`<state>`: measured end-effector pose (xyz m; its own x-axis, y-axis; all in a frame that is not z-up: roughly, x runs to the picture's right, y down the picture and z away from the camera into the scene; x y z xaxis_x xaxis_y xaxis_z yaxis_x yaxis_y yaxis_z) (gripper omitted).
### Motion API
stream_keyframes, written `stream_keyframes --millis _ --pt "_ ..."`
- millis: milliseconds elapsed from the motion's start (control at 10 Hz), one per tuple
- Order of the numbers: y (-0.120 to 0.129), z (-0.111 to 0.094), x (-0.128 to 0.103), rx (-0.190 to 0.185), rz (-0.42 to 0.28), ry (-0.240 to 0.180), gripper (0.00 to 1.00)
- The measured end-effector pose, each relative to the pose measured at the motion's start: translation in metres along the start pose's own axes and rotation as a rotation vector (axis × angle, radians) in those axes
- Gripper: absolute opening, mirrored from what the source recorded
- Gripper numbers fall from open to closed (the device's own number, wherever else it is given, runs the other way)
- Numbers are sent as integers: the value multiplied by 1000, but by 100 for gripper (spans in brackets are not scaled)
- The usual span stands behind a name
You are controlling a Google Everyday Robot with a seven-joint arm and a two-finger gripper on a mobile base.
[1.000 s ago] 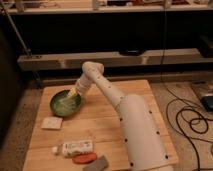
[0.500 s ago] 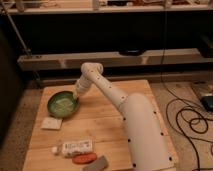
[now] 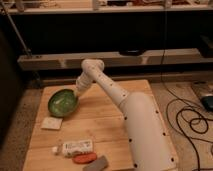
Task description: Pick up the ceramic bowl
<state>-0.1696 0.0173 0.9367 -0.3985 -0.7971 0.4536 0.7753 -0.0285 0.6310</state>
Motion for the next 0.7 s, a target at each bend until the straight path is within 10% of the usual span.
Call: stream_keyframes --millis 700 --pt "3 -45 0 13 -24 -23 0"
